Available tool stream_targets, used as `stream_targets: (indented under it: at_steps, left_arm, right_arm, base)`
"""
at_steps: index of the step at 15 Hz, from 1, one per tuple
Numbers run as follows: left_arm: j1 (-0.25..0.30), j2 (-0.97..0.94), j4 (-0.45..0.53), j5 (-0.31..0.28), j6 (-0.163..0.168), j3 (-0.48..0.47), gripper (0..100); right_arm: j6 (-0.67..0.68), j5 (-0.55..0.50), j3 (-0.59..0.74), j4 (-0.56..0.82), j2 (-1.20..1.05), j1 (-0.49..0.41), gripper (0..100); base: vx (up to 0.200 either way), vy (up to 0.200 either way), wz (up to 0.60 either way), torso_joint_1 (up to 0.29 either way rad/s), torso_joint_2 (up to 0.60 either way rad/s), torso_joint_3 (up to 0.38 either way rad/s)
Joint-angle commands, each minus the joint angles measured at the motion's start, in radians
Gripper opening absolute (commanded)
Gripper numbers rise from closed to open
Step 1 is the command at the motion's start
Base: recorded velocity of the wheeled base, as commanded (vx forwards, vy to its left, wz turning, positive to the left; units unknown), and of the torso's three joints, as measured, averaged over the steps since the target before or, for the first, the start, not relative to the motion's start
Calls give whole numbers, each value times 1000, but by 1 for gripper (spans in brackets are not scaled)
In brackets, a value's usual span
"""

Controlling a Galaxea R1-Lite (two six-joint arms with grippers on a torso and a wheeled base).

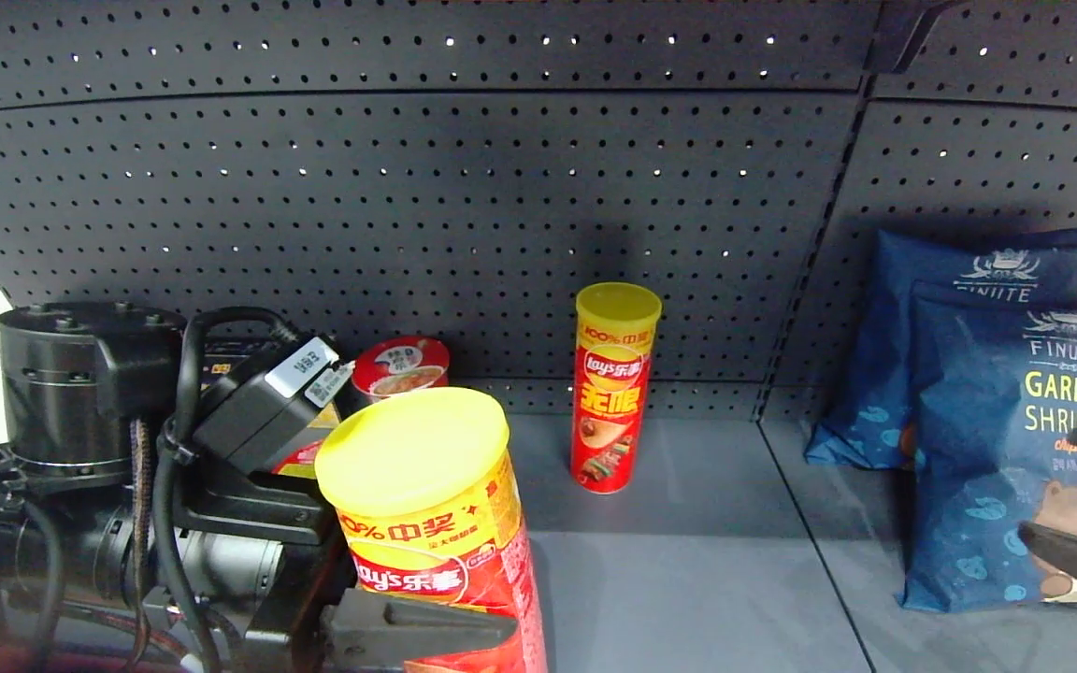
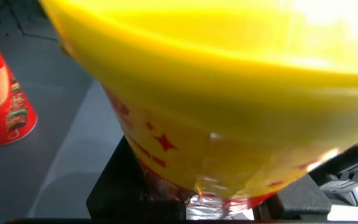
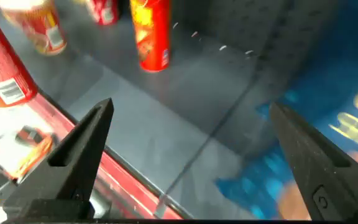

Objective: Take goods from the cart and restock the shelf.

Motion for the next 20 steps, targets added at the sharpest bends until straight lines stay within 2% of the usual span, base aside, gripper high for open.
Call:
stream_targets:
  at_steps: [1,2,5,7,10,12,16,20]
  left_arm:
    - [3,-3,0,1,-1,3,0]
    - [3,-3,0,2,-2,5,0]
    - [3,-3,0,2,-2,0,0]
    - [3,-3,0,2,-4,0,0]
    - [3,-3,0,2,-4,-11,0]
    - [3,-4,0,2,-5,-11,0]
    - [3,-6,0,2,-7,-20,0]
    - [9,-4,0,2,-9,-52,0]
  right_arm:
    - [3,14,-3,-88,165,63,100]
    - [15,31,-14,-165,223,86,100]
    - [12,47,-65,-197,329,106,100]
    - [12,139,-98,-251,375,115,100]
    - [11,181,-104,-334,447,128,100]
    - [6,268,-104,-385,489,126,100]
    - [2,313,-124,-464,578,126,100]
    - [-23,419,-180,-513,678,111,100]
  base:
    - [0,0,0,0,0,0]
    - [0,0,0,0,0,0]
    - [0,0,0,0,0,0]
    - [0,0,0,0,0,0]
    - [0,0,0,0,0,0]
    - [0,0,0,0,0,0]
    - [0,0,0,0,0,0]
    - [0,0,0,0,0,0]
